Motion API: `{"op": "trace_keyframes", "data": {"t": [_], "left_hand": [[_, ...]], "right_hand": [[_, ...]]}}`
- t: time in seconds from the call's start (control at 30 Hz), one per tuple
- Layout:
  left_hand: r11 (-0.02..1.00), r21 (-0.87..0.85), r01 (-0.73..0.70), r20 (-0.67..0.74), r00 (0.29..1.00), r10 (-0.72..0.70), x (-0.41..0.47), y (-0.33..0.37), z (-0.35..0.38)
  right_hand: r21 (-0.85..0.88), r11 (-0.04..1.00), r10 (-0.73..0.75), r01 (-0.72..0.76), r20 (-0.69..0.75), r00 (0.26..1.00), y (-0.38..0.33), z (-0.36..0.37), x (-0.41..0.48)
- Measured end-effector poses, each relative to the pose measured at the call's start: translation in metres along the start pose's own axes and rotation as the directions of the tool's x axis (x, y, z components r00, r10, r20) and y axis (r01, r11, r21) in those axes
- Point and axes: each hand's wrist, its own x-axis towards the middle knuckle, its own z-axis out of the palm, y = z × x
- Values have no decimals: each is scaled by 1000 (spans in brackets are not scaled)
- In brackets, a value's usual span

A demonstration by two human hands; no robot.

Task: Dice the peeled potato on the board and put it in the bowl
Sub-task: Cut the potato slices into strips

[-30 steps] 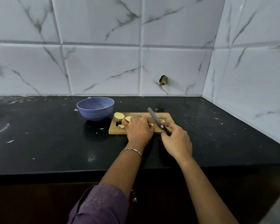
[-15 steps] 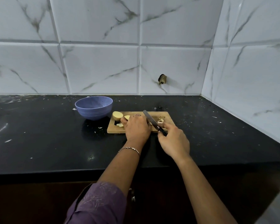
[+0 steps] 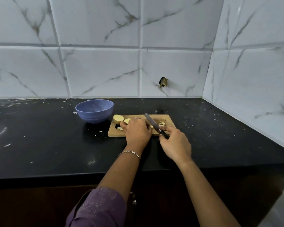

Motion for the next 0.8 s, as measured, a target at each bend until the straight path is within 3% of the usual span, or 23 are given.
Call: {"op": "trace_keyframes", "data": {"t": [0.3,0.8], "left_hand": [[1000,12,-2,15,1000,2,4,0,5],[1000,8,5,23,1000,-5,7,2,6]], "right_hand": [[-73,996,-44,44,-4,999,-1,0,-2],[-388,884,-294,262,-25,955,-8,20,-6]]}}
